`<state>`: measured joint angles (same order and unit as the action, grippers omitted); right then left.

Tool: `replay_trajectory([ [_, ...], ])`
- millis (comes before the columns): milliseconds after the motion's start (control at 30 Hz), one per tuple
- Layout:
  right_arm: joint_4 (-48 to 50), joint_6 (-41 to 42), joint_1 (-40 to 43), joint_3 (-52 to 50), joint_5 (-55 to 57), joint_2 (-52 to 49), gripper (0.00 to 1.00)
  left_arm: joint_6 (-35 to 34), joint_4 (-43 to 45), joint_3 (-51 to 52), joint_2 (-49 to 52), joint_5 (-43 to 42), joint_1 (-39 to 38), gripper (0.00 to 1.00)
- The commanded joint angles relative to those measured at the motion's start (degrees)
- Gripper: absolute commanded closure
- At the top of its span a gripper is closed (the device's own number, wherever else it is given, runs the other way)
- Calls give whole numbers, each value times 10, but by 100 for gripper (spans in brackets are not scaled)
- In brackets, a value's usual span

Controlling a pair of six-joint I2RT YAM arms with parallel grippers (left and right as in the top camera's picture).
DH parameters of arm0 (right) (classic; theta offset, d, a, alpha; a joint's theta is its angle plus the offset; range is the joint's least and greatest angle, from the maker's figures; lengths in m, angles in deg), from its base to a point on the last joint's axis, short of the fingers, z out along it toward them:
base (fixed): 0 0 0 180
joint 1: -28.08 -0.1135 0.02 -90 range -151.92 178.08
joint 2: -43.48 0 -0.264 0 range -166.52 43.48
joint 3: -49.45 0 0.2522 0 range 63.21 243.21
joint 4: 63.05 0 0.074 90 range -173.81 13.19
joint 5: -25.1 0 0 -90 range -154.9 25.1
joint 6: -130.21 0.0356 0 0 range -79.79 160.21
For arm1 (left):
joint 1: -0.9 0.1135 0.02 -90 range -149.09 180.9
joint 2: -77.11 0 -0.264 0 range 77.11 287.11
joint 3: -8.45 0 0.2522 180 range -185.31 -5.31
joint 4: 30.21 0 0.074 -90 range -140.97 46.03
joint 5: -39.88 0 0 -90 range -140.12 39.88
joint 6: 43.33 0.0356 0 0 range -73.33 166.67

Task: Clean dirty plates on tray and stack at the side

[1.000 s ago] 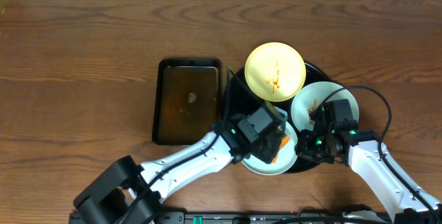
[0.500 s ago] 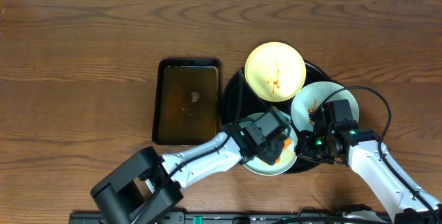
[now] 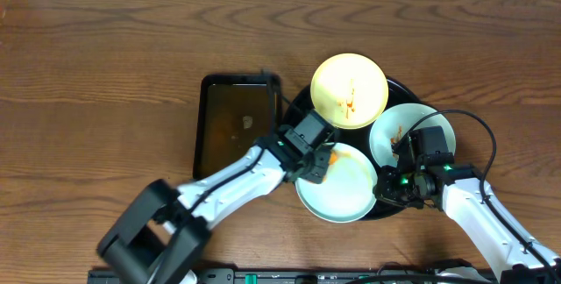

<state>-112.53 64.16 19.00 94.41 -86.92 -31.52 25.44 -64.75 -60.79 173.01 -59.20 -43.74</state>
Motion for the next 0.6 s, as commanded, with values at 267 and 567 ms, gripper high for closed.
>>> replay_trajectory([
  [267, -5, 2, -8, -2, 7, -2, 77, 2, -50, -11, -156, 29, 80, 92],
  [567, -2, -4, -8, -3, 7, -2, 74, 10, -92, -3, -147, 68, 190, 92],
])
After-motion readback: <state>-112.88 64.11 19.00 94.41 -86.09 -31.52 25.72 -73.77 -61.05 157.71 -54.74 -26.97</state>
